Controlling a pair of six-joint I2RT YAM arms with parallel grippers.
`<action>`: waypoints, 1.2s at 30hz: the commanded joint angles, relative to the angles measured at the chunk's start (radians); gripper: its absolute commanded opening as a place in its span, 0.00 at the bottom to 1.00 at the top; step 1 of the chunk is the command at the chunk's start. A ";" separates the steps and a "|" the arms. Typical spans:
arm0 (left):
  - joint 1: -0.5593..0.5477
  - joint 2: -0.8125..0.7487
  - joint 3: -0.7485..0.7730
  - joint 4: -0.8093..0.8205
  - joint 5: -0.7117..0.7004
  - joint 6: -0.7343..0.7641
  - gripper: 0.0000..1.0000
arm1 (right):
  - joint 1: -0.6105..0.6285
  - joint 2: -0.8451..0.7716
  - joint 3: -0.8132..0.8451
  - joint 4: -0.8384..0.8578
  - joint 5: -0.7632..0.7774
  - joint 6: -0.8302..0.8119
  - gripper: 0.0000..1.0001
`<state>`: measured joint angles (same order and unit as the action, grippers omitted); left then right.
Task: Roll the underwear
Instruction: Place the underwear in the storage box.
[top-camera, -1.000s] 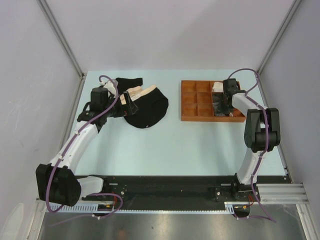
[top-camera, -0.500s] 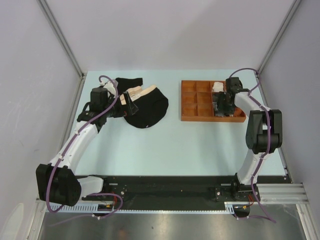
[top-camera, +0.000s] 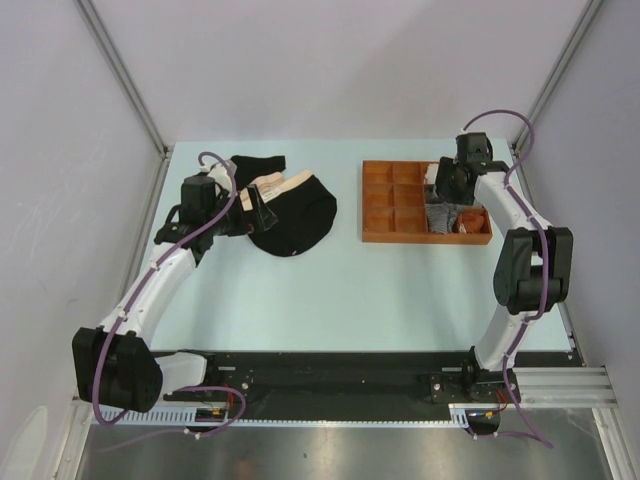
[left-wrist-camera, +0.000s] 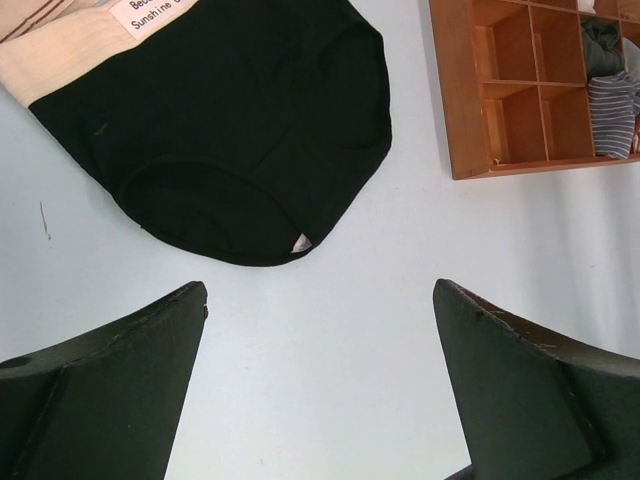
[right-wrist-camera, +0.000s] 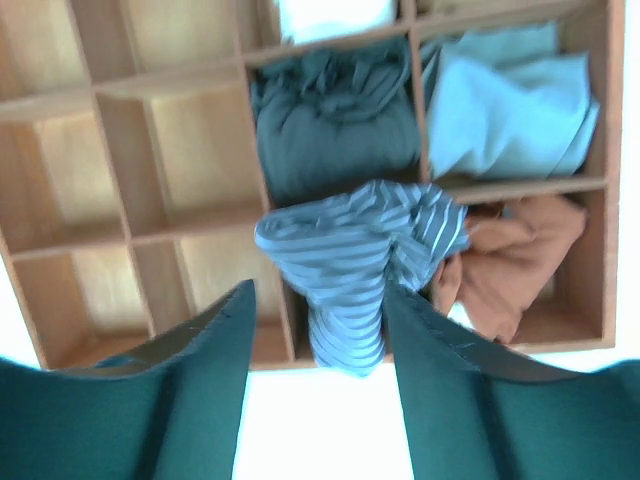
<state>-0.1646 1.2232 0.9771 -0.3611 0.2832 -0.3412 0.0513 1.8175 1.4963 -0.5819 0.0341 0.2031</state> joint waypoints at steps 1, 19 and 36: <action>0.011 -0.014 -0.006 0.034 0.028 -0.012 1.00 | 0.005 0.077 0.062 0.024 0.075 -0.014 0.51; 0.020 -0.019 -0.009 0.034 0.024 -0.010 1.00 | 0.005 0.258 -0.082 0.042 0.089 0.056 0.35; 0.083 0.096 0.005 0.026 -0.263 -0.161 0.96 | 0.229 -0.035 0.153 -0.111 0.101 0.004 0.68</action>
<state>-0.1444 1.2484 0.9714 -0.3687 0.0967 -0.3828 0.1482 1.8690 1.5578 -0.6598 0.1337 0.2131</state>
